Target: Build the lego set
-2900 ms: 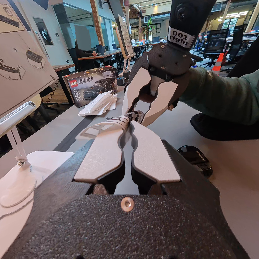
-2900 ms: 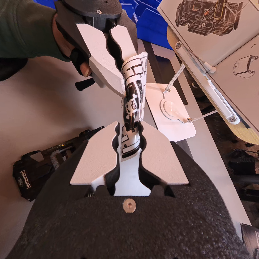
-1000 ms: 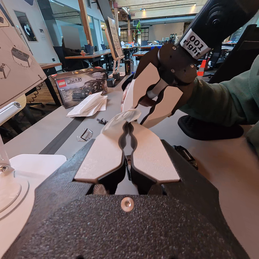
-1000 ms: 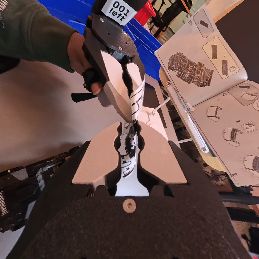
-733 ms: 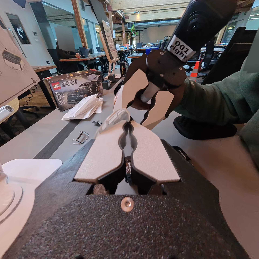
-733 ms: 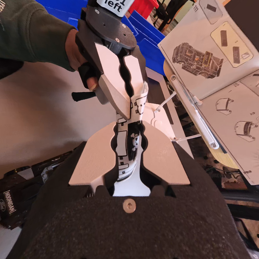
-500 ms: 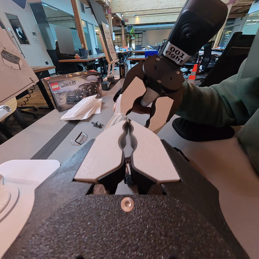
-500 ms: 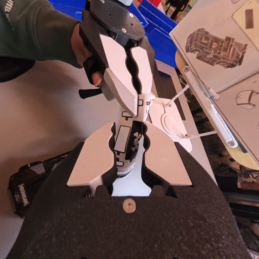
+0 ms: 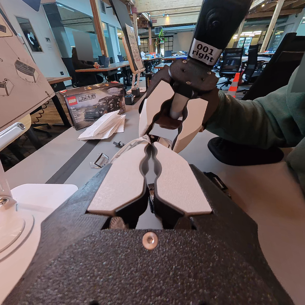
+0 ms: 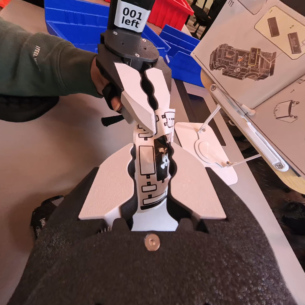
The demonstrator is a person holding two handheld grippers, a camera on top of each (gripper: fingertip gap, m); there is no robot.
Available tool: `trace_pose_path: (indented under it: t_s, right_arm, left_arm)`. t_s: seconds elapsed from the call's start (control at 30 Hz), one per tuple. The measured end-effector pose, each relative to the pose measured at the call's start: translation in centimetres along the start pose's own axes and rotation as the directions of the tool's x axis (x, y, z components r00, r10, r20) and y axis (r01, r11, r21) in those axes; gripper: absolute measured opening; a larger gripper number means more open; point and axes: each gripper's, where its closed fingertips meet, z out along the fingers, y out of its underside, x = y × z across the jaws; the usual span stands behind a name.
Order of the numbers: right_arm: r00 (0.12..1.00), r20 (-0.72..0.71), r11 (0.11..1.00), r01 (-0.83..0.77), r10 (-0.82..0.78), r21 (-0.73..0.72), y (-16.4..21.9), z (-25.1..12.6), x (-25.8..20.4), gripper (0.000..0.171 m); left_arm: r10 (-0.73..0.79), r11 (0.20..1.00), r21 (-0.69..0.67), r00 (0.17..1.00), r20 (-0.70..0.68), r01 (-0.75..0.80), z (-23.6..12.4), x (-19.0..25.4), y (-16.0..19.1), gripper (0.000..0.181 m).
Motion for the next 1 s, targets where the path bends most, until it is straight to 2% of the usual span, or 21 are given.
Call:
trace_pose_path:
  t_s: [0.17,0.27,0.43,0.53,1.0]
  right_arm:
    - [0.985,0.131,0.993,-0.115,0.114,-0.001,0.3,-1.0,-0.9,0.04]
    - [0.983,0.109,0.988,-0.151,0.146,0.038,-0.3,-1.8,0.0,0.039]
    - [1.0,-0.014,1.0,-0.011,0.012,0.016,-0.5,-1.9,0.8,0.018]
    - [0.999,-0.034,0.999,0.04,-0.041,-0.026,-0.2,-1.5,0.6,0.016]
    - [1.0,-0.009,0.999,0.028,-0.028,-0.037,0.5,-1.3,0.6,0.005]
  left_arm:
    - [0.048,0.998,-0.049,0.999,0.003,-0.048,0.3,0.3,0.5,0.0]
    - [0.077,0.994,-0.075,0.997,-0.006,-0.077,0.7,0.8,0.7,0.001]
    - [0.114,0.987,-0.113,0.993,0.001,-0.114,1.3,1.3,0.6,0.001]
    - [0.115,0.987,-0.115,0.993,0.003,-0.114,1.4,1.3,0.5,0.0]
    - [0.103,0.986,-0.131,0.995,0.018,-0.1,1.4,0.8,1.2,0.001]
